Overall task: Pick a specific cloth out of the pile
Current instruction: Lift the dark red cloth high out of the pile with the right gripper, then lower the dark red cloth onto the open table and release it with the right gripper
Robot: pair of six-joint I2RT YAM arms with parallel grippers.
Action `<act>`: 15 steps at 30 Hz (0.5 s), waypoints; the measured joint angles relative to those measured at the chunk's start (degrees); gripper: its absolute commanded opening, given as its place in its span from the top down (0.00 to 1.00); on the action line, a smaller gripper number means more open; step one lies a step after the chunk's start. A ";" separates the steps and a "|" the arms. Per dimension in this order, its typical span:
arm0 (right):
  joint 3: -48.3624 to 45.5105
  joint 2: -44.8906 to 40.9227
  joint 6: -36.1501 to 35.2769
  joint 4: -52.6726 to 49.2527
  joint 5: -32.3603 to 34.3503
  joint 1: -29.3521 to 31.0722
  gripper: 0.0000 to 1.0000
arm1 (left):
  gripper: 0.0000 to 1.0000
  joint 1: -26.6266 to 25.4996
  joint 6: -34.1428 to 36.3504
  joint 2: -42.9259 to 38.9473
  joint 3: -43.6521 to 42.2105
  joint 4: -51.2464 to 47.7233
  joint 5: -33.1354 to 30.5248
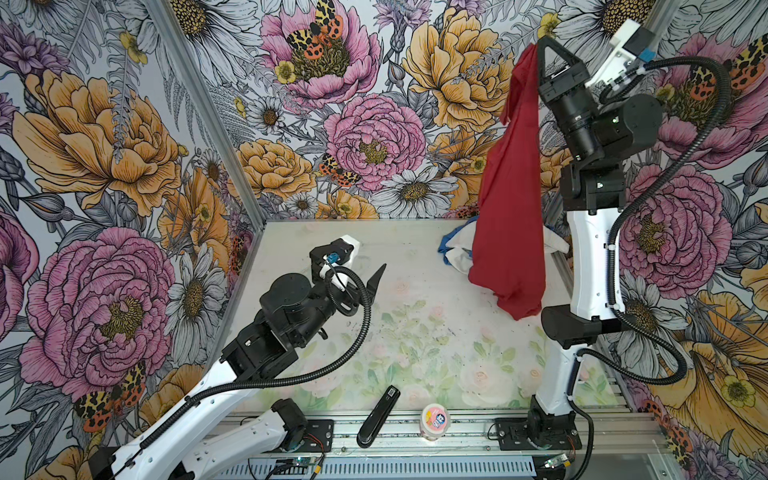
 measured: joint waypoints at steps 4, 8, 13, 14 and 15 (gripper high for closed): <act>-0.02 2.93 0.87 2.29 0.00 6.05 1.00 | 0.01 2.64 -2.58 -4.04 -2.36 -2.54 -1.97; -1.42 4.94 0.87 3.10 -0.37 10.21 1.00 | 0.01 5.01 -5.16 -5.05 -3.28 -5.03 -2.10; -17.27 2.34 1.20 9.57 -2.69 14.36 1.00 | 0.01 6.19 -8.28 -4.85 -3.28 -7.50 -2.14; -22.16 1.38 1.40 11.67 -2.91 14.97 1.00 | 0.01 6.47 -8.96 -4.68 -3.28 -7.82 -2.14; -28.04 0.24 1.88 14.03 -3.13 15.56 1.00 | 0.01 7.13 -9.99 -4.37 -3.21 -8.39 -2.12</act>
